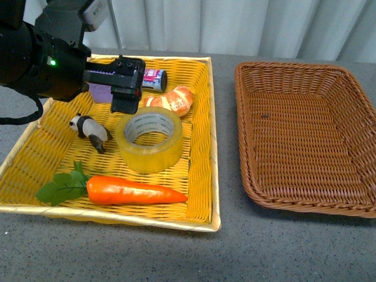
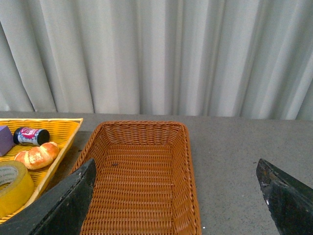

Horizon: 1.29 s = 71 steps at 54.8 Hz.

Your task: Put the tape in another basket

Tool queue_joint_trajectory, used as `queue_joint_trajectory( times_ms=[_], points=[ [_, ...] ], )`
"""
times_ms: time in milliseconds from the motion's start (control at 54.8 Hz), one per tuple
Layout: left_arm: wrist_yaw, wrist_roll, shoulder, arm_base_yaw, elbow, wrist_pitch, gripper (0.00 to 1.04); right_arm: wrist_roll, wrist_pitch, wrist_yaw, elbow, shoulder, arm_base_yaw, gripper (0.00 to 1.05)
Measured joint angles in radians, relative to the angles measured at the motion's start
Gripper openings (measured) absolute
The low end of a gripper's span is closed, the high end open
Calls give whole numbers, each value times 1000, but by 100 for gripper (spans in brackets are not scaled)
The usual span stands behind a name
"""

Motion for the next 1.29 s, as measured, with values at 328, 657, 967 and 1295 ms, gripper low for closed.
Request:
queue_joint_trajectory(
  times_ms=[328,657,967,1295],
  points=[
    [14,183,121,23,95,-35,98,0,0,0,0,0,0,96],
    [28,195,194,-5,175,-111,98,0,0,0,0,0,0,96],
    [22,192,262,-28,248,-169,98,0,0,0,0,0,0,96],
    [-43,191,291,-27,286,-201,58,0,0,0,0,0,0,96]
  ],
)
